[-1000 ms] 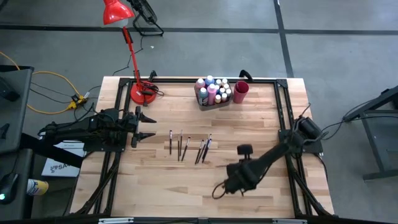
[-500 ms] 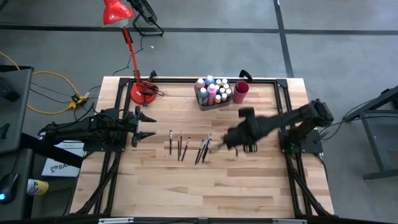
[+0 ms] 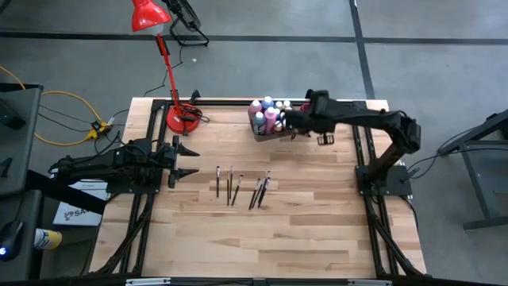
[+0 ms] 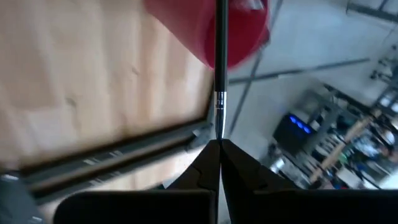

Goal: Pick & Place Paint Supplies
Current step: Put the black paintbrush into the red cup

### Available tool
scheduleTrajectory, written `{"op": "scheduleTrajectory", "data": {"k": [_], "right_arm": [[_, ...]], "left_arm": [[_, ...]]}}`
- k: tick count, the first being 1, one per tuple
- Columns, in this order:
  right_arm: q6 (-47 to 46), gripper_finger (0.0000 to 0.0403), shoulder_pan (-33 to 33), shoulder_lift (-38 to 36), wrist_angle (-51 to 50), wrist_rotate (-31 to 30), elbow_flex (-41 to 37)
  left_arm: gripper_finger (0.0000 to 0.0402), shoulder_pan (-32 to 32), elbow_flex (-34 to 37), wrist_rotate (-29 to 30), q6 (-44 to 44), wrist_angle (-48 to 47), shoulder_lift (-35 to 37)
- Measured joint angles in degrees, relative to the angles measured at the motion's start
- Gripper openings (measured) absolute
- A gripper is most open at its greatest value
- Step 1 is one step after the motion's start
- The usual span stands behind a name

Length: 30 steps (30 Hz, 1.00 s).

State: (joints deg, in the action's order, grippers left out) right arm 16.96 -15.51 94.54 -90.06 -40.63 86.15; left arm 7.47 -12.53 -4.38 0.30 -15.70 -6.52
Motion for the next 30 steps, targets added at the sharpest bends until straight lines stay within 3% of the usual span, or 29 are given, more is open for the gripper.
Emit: {"op": "scheduleTrajectory", "data": {"k": [8,12,16,30], "right_arm": [[9.83,0.0003,-9.56,0.0,0.02,-8.95,0.0],[14.8,0.0003,-12.0,0.0,0.01,-10.63,0.0],[18.87,0.0003,-12.37,0.2,0.02,-11.31,0.0],[20.44,0.0003,-11.88,4.5,0.57,-14.11,-0.06]], "left_arm": [[0.0277,0.01,0.0,-0.02,-0.01,-0.02,0.0],[0.0277,-0.01,0.0,-0.04,-0.02,-0.02,0.0],[0.0277,0.01,0.0,-0.07,-0.02,-0.02,0.0],[0.0277,0.0,0.0,-0.2,-0.02,-0.1,0.0]]}}
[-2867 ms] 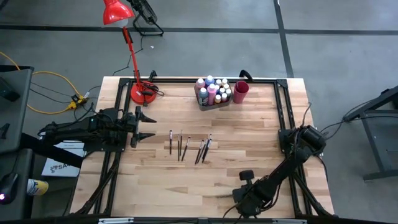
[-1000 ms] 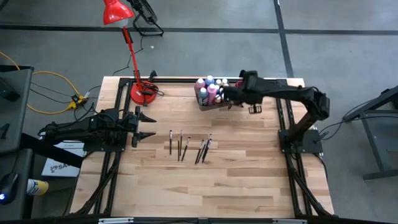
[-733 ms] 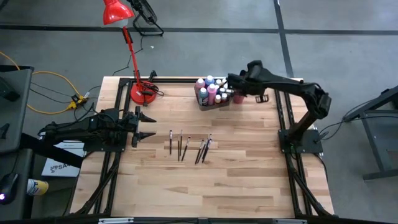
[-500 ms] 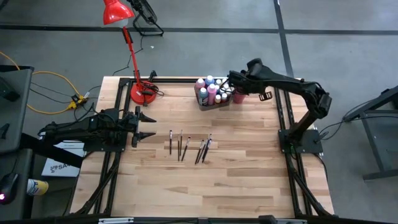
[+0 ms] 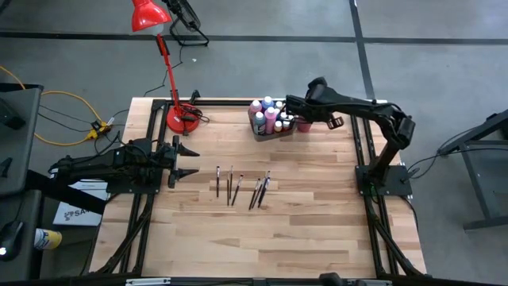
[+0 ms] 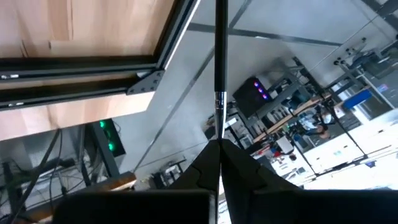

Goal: Pick & Place Paint Supplies
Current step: Put the black paintbrush into the red cup

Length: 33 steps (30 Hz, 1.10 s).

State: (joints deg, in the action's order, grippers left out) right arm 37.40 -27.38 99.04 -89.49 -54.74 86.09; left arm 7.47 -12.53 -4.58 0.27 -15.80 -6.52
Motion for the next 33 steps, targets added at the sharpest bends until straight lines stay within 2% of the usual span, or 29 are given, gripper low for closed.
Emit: {"op": "scheduleTrajectory", "data": {"k": [11,15,21,24,26,28,30,33], "right_arm": [[0.51,0.0012,2.77,-0.04,1.26,1.14,0.02],[0.39,0.004,3.15,-0.04,1.42,0.74,0.02],[-2.86,0.0102,3.13,-0.04,1.73,0.68,0.02],[-12.44,0.0132,3.13,-0.04,2.21,0.39,0.02],[-22.42,0.0147,3.18,-0.04,1.78,0.54,0.02],[-33.17,0.0158,3.67,-0.08,-0.15,3.29,0.02],[-42.61,0.0165,4.43,-0.71,-0.44,10.42,0.03],[-55.08,0.0169,6.23,-2.38,0.64,26.66,0.07]], "left_arm": [[0.0277,-0.01,0.0,0.02,0.0,-0.04,0.0],[0.0277,-0.01,-0.02,0.04,0.0,-0.59,0.0],[0.0277,0.0,-0.02,0.13,0.0,-1.22,0.0],[0.0277,-0.01,-0.02,0.2,0.0,-1.19,0.0],[0.0277,-0.01,-0.02,0.2,0.0,-1.19,0.0],[0.0277,-0.01,-0.02,0.2,0.0,-1.19,0.0],[0.0277,-0.01,-0.02,0.2,0.0,-1.17,0.0],[0.0277,-0.01,-0.02,0.2,0.0,-1.15,0.0]]}}
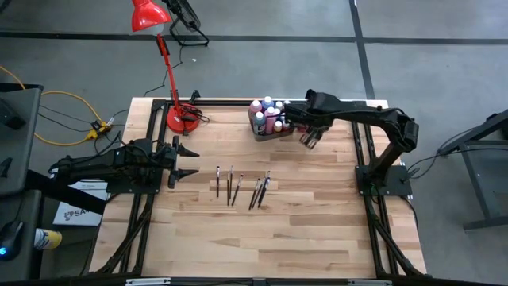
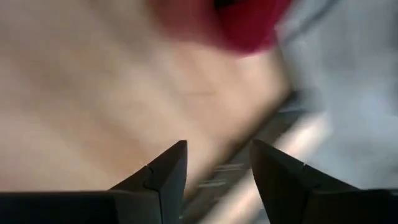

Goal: Pick & Place Paint Supplies
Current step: Put the black paintbrush into the red cup

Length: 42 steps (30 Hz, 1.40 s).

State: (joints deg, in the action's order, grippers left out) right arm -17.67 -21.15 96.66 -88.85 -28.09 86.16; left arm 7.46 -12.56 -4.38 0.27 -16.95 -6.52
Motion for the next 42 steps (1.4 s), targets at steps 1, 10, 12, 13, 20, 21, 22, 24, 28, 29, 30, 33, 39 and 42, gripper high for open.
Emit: {"op": "scheduleTrajectory", "data": {"k": [1,10,12,13,20,21,22,24,28,29,30,33,39,42], "right_arm": [[-4.07,0.0169,0.67,-0.41,0.72,5.02,0.04],[-29.78,0.0164,9.28,-1.2,19.33,26.9,0.04],[-32.9,0.0165,11.41,-0.98,23.85,26.96,0.04],[-34.79,0.0166,12.37,-0.96,25.67,26.71,0.04],[-51.38,0.0166,18.03,0.71,33.48,18.08,0.04],[-53.37,0.0166,18.71,1.3,33.67,16.84,0.03],[-55.46,0.0166,19.35,1.94,33.82,15.88,0.02],[-59.27,0.0166,20.64,3.38,33.7,14.49,0.02],[-66.21,0.0166,22.67,6.94,33.79,14.41,0.02],[-67.72,0.0166,23.06,7.84,33.8,14.52,0.0],[-68.97,0.0166,23.34,8.84,33.78,14.68,-0.01],[-72.64,0.0166,23.89,11.79,33.8,15.08,-0.03],[-75.75,0.0166,23.89,17.11,34.83,18.08,-0.07],[-75.76,0.0166,23.63,18.9,36.4,20.08,-0.07]], "left_arm": [[0.0277,0.0,0.0,0.0,0.0,0.0,0.0],[0.0277,0.0,0.0,-0.02,0.0,0.02,0.0],[0.0277,0.0,0.0,-0.02,0.0,0.03,0.0],[0.0277,0.0,0.0,-0.02,0.0,0.02,0.0],[0.0277,0.0,0.0,-0.04,0.0,0.03,0.0],[0.0277,0.02,0.0,-0.04,0.0,0.03,0.0],[0.0277,0.0,0.0,-0.04,0.0,0.03,0.01],[0.0277,0.02,0.0,-0.04,0.0,0.03,0.0],[0.0277,0.01,0.0,-0.04,0.0,0.03,0.0],[0.0277,0.02,0.0,-0.05,0.0,0.03,0.0],[0.0277,0.01,0.0,-0.07,0.0,0.03,0.0],[0.0277,0.02,0.0,-0.07,0.0,0.03,0.0],[0.0277,0.02,0.0,-0.07,0.0,0.03,0.0],[0.0277,0.02,0.0,-0.09,0.0,0.03,0.0]]}}
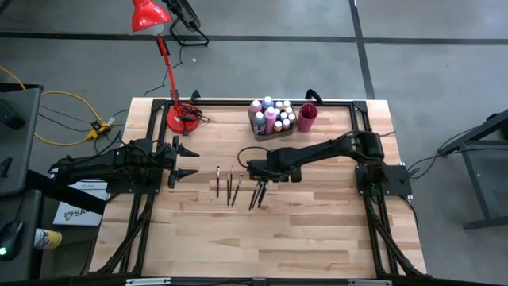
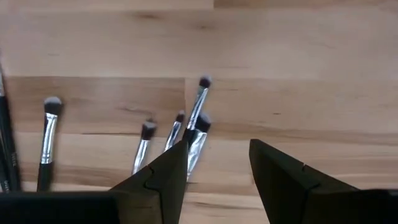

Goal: Pick & Place Paint Supplies
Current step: Put the black paintbrush into the red cup

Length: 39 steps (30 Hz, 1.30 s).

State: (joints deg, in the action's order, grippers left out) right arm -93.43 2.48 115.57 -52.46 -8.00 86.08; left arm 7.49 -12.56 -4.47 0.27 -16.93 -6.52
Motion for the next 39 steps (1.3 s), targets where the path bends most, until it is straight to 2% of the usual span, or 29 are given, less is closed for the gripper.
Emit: {"op": "scheduleTrajectory", "data": {"k": [7,12,25,32,36,39], "right_arm": [[-0.79,0.0166,-0.13,2.14,1.67,1.0,0.02],[-2.88,0.0166,-0.51,2.1,1.47,-0.76,0.02],[-6.78,0.0166,-0.98,5.43,1.21,2.49,0.15],[-7.51,0.0166,-1.12,5.51,1.19,1.32,0.15],[-7.51,0.0165,-1.38,5.51,1.22,2.61,0.15],[-8.52,0.0155,-1.22,5.53,1.26,2.42,0.13]], "left_arm": [[0.0277,-0.01,0.0,0.0,0.0,0.0,0.0],[0.0277,0.0,0.0,0.0,0.0,0.0,0.0],[0.0277,-0.02,0.0,-0.02,0.0,-0.02,0.02],[0.0277,0.0,0.0,-0.09,0.0,-0.09,0.02],[0.0277,-0.01,0.0,-0.07,0.0,-0.1,0.02],[0.0277,-0.02,0.0,-0.07,0.0,-0.13,0.0]]}}
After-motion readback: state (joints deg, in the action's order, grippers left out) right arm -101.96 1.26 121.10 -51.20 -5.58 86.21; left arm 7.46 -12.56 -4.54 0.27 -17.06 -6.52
